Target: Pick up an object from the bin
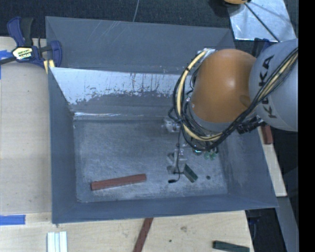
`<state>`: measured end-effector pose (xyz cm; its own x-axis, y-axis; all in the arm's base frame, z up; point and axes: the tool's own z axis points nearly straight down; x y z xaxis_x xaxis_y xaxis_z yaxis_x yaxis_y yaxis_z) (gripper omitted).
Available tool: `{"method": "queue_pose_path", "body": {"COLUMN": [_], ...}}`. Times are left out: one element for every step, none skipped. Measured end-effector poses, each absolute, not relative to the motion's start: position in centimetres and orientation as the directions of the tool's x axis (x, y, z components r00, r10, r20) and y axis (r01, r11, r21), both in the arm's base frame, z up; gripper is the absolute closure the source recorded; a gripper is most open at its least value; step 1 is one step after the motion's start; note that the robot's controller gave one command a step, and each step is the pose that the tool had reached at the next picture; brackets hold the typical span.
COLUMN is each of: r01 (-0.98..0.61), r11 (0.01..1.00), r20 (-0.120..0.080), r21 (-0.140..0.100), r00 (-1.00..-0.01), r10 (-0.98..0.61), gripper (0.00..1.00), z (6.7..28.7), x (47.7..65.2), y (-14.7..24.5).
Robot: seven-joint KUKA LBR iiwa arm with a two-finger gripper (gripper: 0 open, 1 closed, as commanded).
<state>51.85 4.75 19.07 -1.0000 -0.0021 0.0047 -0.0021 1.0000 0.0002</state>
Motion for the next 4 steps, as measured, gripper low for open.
{"method": "queue_pose_path", "body": {"r01": [-0.001, -0.043, -0.135, -0.144], "r11": [1.0, 0.999, 0.991, 0.99], "r20": [-0.003, -0.008, 0.005, -0.005], "r21": [0.001, 0.001, 0.0, 0.001], "r00": [-1.0, -0.999, -0.991, -0.99], "r10": [-0.001, -0.043, -0.135, -0.144], "gripper": [0.0, 0.0, 0.0, 0.0], "z": [19.4, 13.0, 12.2, 13.8], "x": [52.0, 51.2, 50.5, 50.8], "y": [4.7, 10.5, 14.0, 14.5]}}
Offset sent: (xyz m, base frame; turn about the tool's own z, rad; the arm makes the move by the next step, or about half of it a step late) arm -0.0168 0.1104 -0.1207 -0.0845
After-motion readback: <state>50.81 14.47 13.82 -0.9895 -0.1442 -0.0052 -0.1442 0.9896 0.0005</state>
